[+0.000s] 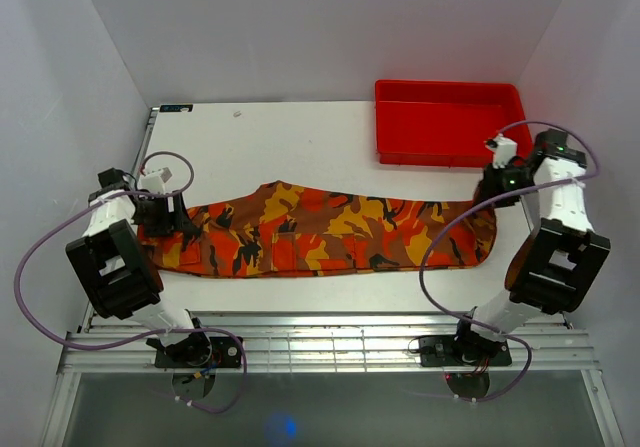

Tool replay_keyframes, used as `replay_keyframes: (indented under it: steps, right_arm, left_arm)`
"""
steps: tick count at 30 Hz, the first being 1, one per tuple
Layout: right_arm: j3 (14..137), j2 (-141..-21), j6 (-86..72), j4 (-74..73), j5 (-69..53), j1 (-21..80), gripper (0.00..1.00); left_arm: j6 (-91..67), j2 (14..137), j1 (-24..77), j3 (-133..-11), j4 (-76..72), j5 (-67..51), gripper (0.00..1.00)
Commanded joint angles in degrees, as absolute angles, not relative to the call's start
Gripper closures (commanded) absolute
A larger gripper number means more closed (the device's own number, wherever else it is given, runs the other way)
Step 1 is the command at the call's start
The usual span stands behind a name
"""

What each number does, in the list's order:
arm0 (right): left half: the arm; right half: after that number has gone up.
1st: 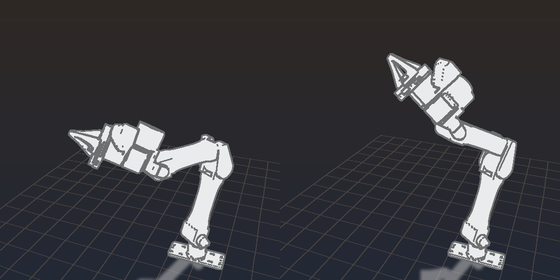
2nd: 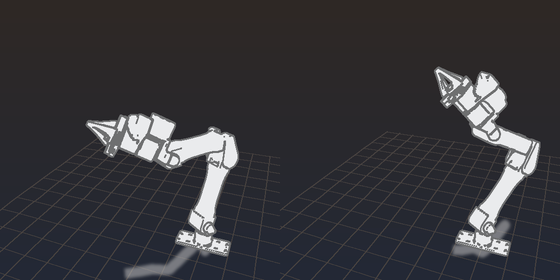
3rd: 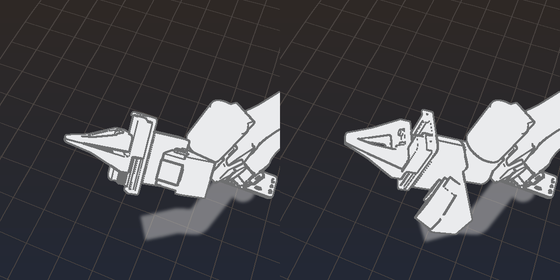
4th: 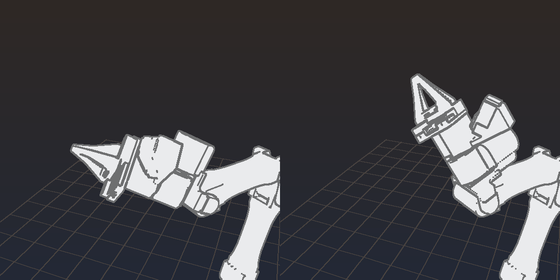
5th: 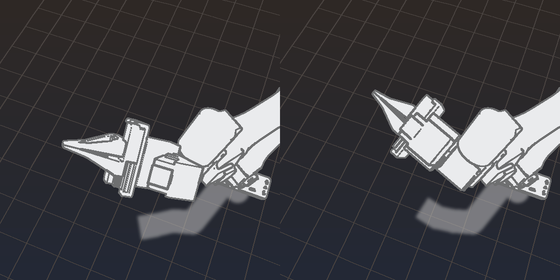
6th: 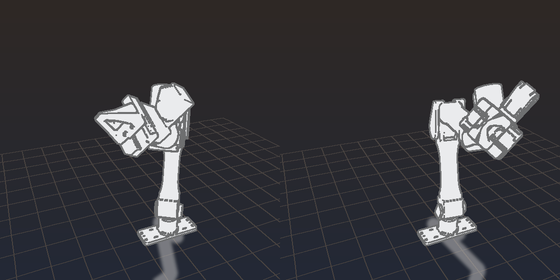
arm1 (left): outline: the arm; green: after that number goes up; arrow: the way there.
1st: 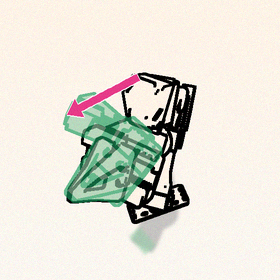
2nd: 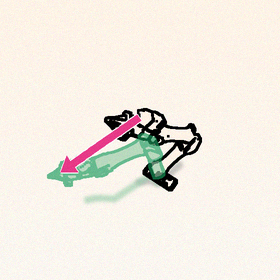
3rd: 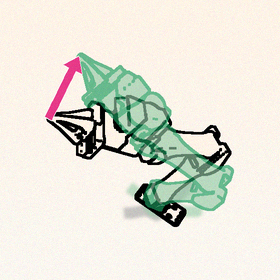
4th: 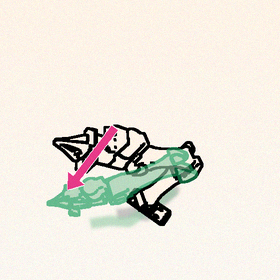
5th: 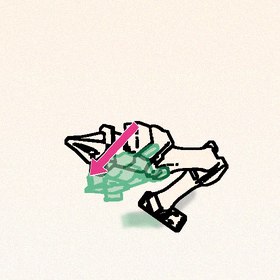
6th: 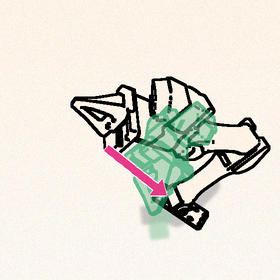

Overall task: Fold and stack the trousers
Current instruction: Fold the trousers

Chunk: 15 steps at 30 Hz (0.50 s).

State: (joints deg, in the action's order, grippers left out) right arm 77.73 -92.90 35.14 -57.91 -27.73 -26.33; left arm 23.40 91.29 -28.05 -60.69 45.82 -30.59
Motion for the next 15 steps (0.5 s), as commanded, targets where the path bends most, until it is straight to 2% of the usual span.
replay_keyframes:
  steps: [1,4,10,15]
  right_arm:
    - [75.2,-88.1,26.8,-55.5,-37.0,-15.8,0.92]
    - [73.1,-86.8,19.3,-49.2,-39.5,-4.8,0.92]
    - [63.9,-88.2,0.5,-24.4,-40.3,12.2,0.92]
    - [67.4,-93.5,-5.2,-18.0,-35.8,21.4,0.92]
  left_arm:
    - [23.0,90.4,-28.2,-58.5,44.9,-33.2,0.18]
    - [22.7,91.0,-28.2,-57.1,44.0,-33.4,0.17]
    - [22.0,92.3,-28.0,-55.8,43.2,-34.4,0.16]
    - [22.3,92.4,-27.9,-55.0,42.7,-33.2,0.15]
